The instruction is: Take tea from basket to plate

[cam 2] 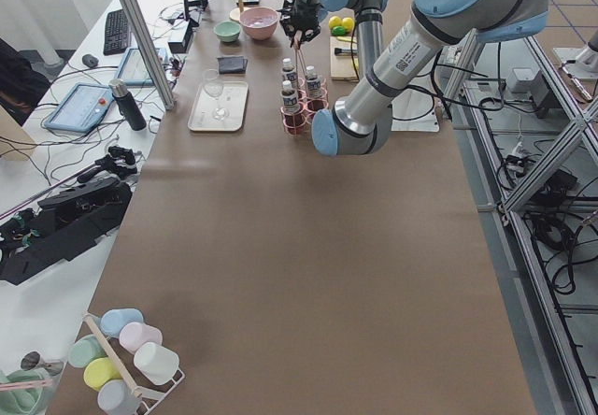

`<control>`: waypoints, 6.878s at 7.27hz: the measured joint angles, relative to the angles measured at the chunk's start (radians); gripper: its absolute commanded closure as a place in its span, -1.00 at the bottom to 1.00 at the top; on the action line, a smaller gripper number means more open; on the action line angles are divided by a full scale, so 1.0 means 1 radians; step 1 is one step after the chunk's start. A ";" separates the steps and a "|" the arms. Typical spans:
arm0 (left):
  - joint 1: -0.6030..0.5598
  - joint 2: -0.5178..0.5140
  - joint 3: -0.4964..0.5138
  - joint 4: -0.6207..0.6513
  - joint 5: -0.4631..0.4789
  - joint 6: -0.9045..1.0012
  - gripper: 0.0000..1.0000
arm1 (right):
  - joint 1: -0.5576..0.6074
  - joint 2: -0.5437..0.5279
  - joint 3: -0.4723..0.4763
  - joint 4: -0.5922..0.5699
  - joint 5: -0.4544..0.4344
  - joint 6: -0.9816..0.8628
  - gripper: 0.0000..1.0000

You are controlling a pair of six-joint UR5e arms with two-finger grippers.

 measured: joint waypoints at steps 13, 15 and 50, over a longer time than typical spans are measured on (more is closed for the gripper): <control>0.002 -0.021 0.064 -0.038 0.003 0.000 1.00 | -0.137 0.207 -0.002 -0.358 -0.118 0.020 -0.99; 0.001 -0.022 0.063 -0.038 0.003 0.000 1.00 | -0.140 0.225 -0.013 -0.382 -0.166 0.020 -0.99; -0.506 0.310 -0.062 -0.049 -0.244 0.452 1.00 | 0.181 0.620 -0.333 -0.697 -0.345 0.236 1.00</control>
